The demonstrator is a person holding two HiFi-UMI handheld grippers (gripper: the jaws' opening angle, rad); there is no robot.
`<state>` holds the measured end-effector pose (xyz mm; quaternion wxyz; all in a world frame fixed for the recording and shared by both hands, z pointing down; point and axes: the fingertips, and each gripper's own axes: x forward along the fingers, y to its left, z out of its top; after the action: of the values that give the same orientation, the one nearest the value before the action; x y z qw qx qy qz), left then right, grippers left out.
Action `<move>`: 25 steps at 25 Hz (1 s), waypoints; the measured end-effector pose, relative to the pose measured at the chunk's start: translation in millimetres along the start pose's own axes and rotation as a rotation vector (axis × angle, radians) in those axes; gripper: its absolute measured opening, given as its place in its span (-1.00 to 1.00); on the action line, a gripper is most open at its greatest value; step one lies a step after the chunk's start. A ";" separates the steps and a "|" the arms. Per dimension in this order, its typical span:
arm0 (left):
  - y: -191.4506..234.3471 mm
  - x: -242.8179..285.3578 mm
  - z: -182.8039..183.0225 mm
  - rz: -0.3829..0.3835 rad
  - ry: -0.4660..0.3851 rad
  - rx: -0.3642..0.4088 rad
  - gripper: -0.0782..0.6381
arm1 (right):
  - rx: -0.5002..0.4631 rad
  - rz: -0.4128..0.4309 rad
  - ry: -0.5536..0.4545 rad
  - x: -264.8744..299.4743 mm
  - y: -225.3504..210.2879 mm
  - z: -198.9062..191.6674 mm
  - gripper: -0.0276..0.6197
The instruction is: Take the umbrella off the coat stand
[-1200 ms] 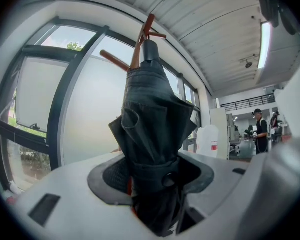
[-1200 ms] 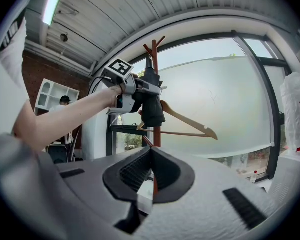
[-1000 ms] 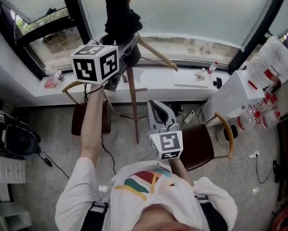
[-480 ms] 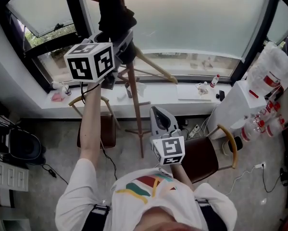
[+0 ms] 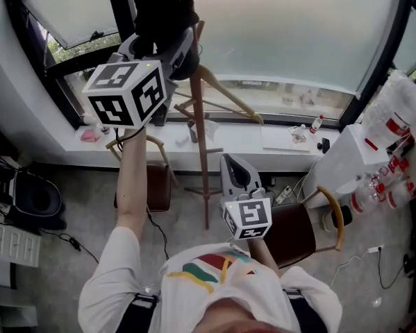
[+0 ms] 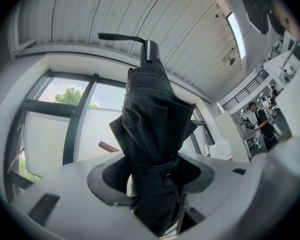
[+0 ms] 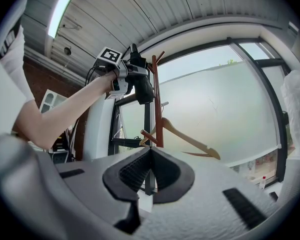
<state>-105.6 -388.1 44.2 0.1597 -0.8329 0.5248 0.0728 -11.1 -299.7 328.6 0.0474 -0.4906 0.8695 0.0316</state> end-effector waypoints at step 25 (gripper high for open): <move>-47.0 -169.3 -141.2 0.276 0.060 0.128 -0.11 | -0.063 0.122 0.024 15.6 42.1 -15.2 -0.91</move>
<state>-144.2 -273.6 234.5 0.1853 -0.7428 0.6423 0.0357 -55.9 -292.8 342.3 0.0195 -0.4384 0.8968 0.0558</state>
